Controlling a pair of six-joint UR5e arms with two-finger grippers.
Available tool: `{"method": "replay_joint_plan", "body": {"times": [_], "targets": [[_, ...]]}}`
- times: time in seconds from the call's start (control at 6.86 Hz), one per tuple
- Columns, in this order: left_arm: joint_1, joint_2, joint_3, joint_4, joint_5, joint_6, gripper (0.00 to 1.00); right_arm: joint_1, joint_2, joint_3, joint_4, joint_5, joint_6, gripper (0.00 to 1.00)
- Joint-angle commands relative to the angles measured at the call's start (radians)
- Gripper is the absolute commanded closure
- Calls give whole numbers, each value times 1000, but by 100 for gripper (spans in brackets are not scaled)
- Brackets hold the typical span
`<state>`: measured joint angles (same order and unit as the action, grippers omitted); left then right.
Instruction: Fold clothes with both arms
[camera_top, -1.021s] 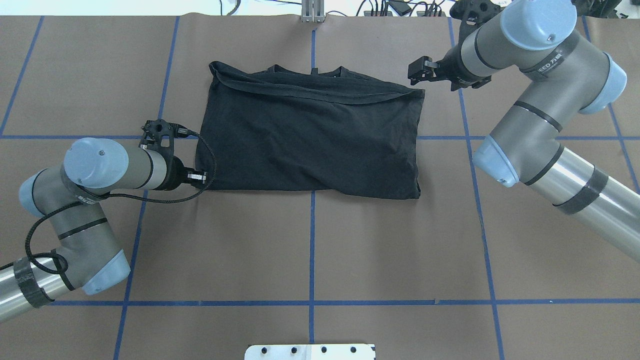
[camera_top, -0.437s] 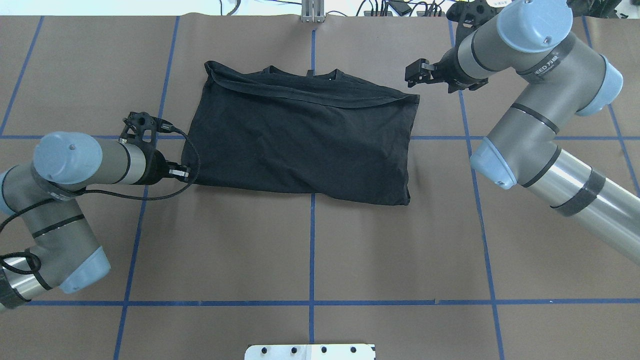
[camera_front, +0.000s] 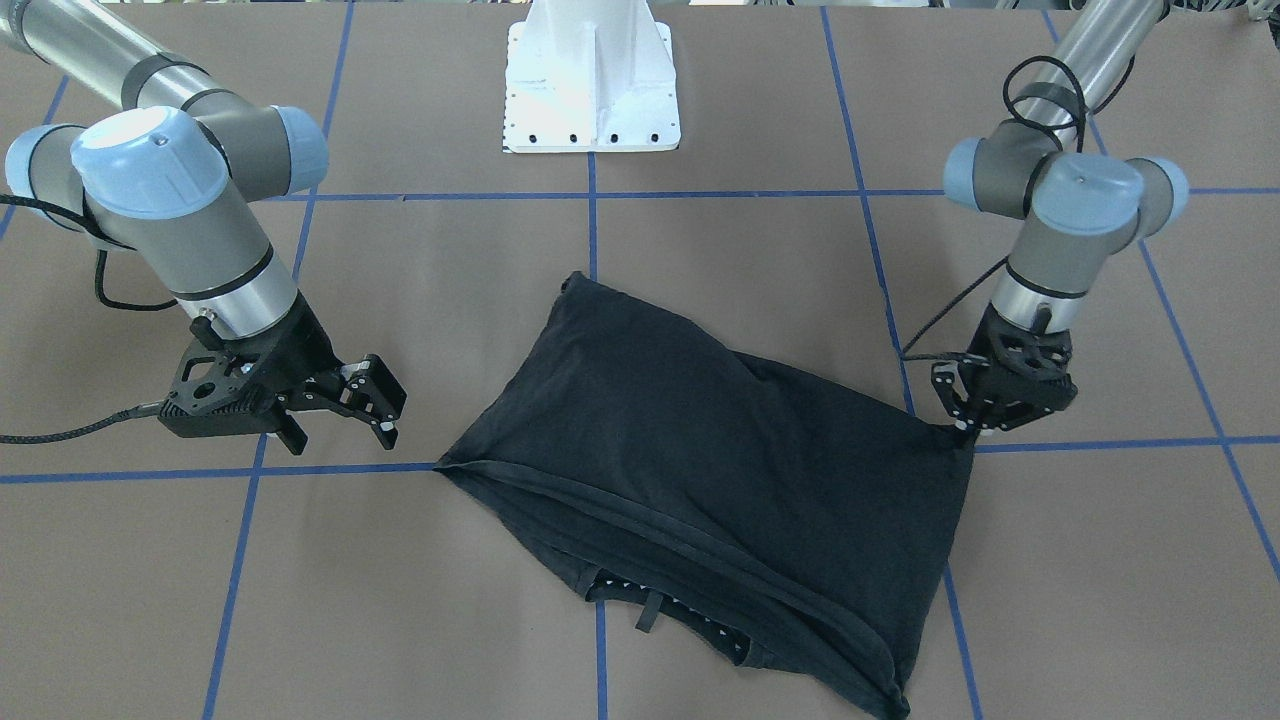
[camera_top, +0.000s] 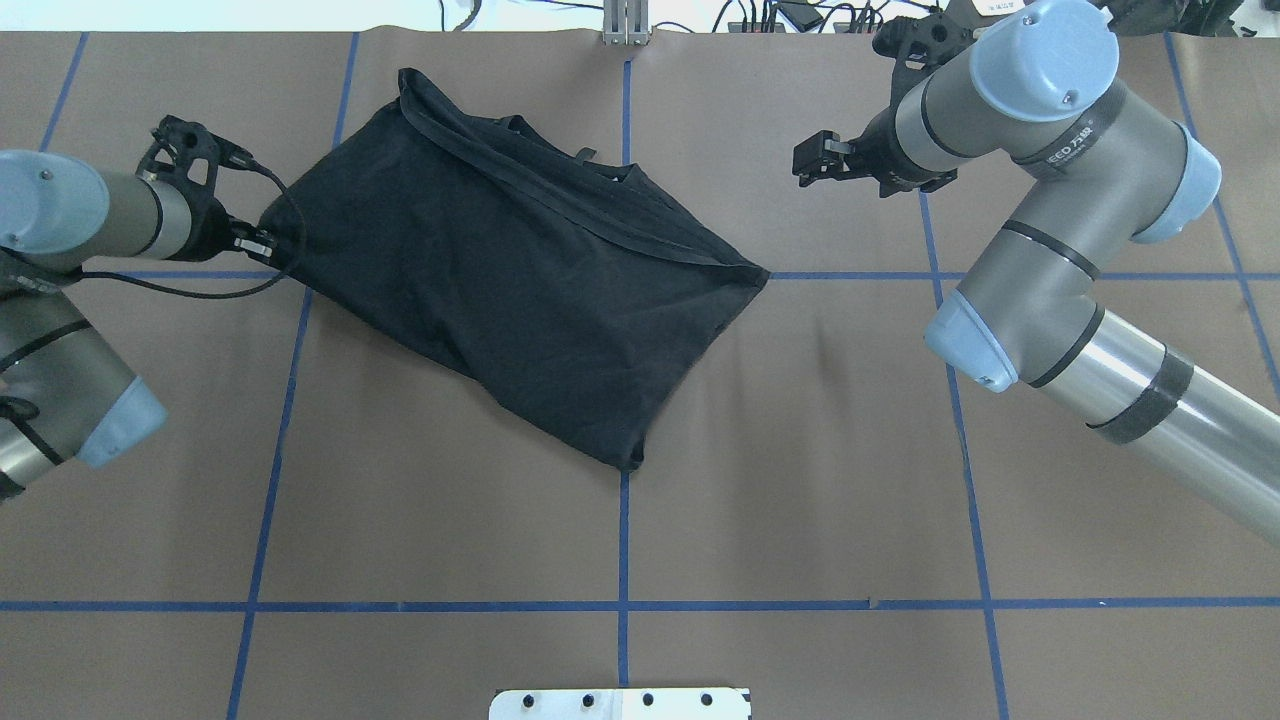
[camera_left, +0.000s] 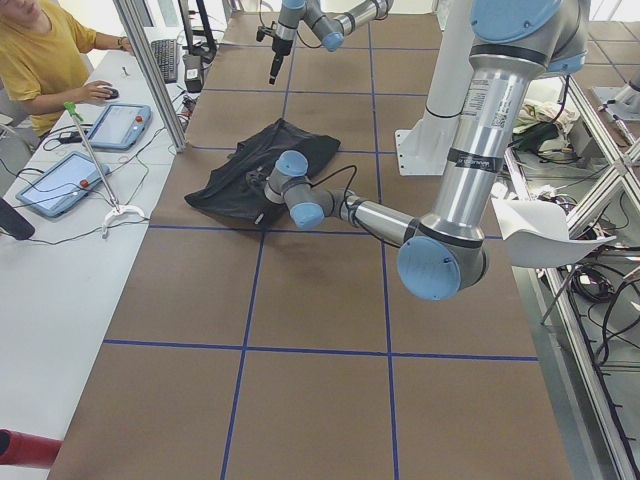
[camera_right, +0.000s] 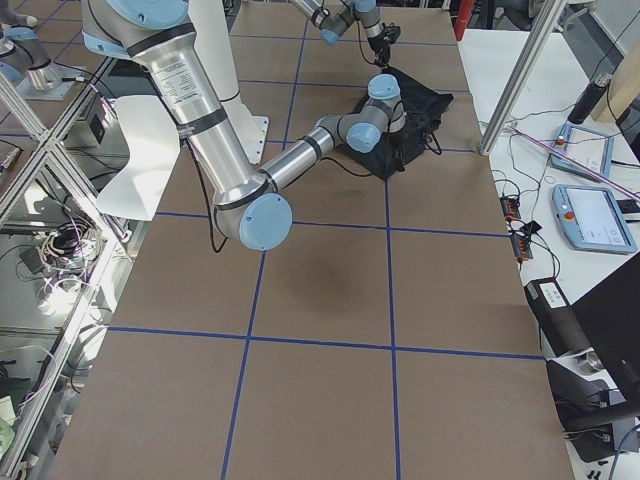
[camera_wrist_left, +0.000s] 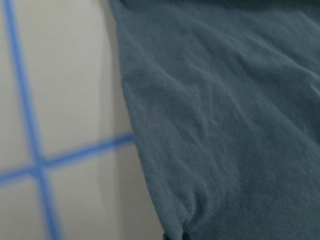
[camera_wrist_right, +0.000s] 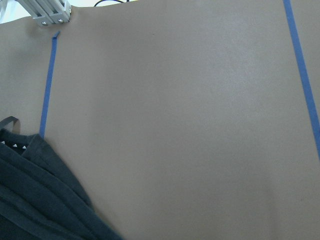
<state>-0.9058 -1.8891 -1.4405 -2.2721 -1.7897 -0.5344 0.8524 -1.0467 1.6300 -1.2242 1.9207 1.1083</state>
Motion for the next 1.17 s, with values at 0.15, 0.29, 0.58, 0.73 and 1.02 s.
{"method": "replay_joint_plan", "body": {"times": [0.15, 0.29, 0.58, 0.73, 1.02], "targets": [[-99, -293, 439, -131, 3, 62, 100, -13, 7, 1, 2, -8, 1, 0], [-111, -306, 449, -139, 0, 60, 81, -21, 8, -4, 2, -11, -2, 0], [-130, -277, 398, -199, -37, 73, 0, -36, 61, -36, 0, -56, 11, 0], [-145, -260, 385, -211, -104, 80, 0, -58, 139, -114, 26, -84, 100, 0], [-145, -205, 289, -199, -108, 68, 0, -140, 265, -313, 190, -211, 307, 1]]}}
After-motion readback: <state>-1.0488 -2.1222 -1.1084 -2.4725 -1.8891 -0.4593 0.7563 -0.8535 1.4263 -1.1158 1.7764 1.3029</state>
